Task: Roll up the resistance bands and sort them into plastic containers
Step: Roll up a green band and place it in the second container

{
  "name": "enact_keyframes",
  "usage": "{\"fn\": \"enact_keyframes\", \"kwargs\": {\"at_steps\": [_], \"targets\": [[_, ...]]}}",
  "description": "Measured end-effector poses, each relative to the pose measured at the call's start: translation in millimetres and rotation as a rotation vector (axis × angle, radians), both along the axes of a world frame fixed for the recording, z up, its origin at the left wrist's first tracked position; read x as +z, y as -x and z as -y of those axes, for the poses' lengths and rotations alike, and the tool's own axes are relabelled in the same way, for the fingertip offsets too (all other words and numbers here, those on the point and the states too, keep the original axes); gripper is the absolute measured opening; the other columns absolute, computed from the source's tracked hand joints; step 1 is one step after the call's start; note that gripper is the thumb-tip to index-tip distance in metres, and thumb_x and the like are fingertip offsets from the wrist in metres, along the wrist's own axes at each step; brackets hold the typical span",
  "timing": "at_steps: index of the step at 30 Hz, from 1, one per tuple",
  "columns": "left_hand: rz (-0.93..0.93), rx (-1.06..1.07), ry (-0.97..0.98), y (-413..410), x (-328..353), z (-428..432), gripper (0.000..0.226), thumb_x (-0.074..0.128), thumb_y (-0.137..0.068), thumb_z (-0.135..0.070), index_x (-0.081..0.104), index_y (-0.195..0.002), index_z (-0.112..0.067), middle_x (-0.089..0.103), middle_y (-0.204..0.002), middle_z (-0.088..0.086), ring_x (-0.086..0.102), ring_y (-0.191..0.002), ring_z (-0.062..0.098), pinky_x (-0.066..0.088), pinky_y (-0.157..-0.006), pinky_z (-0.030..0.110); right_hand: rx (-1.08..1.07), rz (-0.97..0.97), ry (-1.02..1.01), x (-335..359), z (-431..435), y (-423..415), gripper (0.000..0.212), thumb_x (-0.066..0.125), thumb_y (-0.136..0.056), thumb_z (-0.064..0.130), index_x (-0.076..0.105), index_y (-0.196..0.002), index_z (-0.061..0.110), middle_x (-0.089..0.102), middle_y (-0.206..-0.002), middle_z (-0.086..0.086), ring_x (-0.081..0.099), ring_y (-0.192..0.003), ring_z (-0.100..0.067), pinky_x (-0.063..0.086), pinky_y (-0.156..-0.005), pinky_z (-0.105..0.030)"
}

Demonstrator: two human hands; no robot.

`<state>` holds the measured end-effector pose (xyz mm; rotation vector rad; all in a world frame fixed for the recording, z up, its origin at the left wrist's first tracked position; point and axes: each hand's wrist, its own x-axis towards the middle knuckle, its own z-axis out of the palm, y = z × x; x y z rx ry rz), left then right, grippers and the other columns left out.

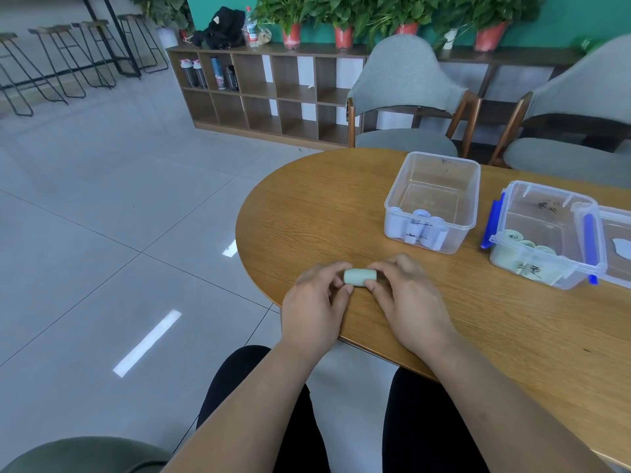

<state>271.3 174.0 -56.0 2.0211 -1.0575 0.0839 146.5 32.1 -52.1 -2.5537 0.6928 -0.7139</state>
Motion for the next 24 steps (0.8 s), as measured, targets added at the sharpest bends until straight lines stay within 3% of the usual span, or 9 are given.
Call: {"fn": "enact_keyframes", "kwargs": {"at_steps": [5, 10, 16, 21, 24], "targets": [[0.034, 0.012, -0.02, -1.2, -1.6, 0.9, 0.03, 0.07, -0.099, -0.032, 0.065, -0.127, -0.042, 0.059, -0.091, -0.019, 0.05, -0.083, 0.002, 0.043, -0.069, 0.02, 0.047, -0.001, -0.016, 3.4, -1.6, 3.5, 0.043, 0.073, -0.094, 0.03, 0.06, -0.135, 0.033, 0.061, -0.117, 0.017, 0.055, -0.11, -0.011, 0.055, -0.086, -0.04], [0.051, 0.012, -0.021, -1.1, -0.9, -0.4, 0.029, 0.066, -0.102, -0.034, 0.067, -0.132, -0.036, 0.06, -0.095, -0.018, 0.049, -0.083, 0.002, 0.043, -0.07, 0.025, 0.046, 0.043, -0.046, 7.2, -2.8, 5.6, 0.036, 0.069, -0.098, 0.032, 0.062, -0.133, 0.034, 0.056, -0.107, 0.024, 0.054, -0.098, -0.003, 0.052, -0.085, -0.031], [-0.017, -0.018, -0.019, -0.2, 3.8, -1.4, 0.036, 0.072, -0.099, -0.033, 0.068, -0.134, -0.036, 0.054, -0.112, -0.013, 0.053, -0.081, 0.004, 0.057, -0.077, 0.037, 0.036, 0.017, -0.041, 9.1, -1.7, 6.8, 0.034, 0.062, -0.103, 0.038, 0.065, -0.134, 0.025, 0.065, -0.108, 0.011, 0.055, -0.101, -0.009, 0.048, -0.085, -0.03], [0.018, -0.097, -0.021, 3.7, 19.1, -0.1, 0.037, 0.074, -0.096, -0.018, 0.07, -0.13, -0.032, 0.056, -0.126, -0.017, 0.059, -0.094, 0.007, 0.057, -0.083, 0.034, 0.057, 0.063, -0.109, 14.0, -1.5, 7.5, 0.027, 0.065, -0.101, 0.035, 0.069, -0.125, 0.023, 0.065, -0.098, 0.011, 0.057, -0.09, -0.011, 0.051, -0.085, -0.038], [0.03, -0.13, -0.038, 6.3, 29.0, 2.6, 0.037, 0.075, -0.096, -0.023, 0.069, -0.131, -0.032, 0.061, -0.125, -0.021, 0.059, -0.098, 0.007, 0.053, -0.084, 0.028, 0.066, 0.099, -0.15, 22.7, 0.5, 11.4, 0.024, 0.067, -0.1, 0.034, 0.071, -0.122, 0.023, 0.066, -0.096, 0.01, 0.06, -0.087, -0.011, 0.053, -0.083, -0.037]]}}
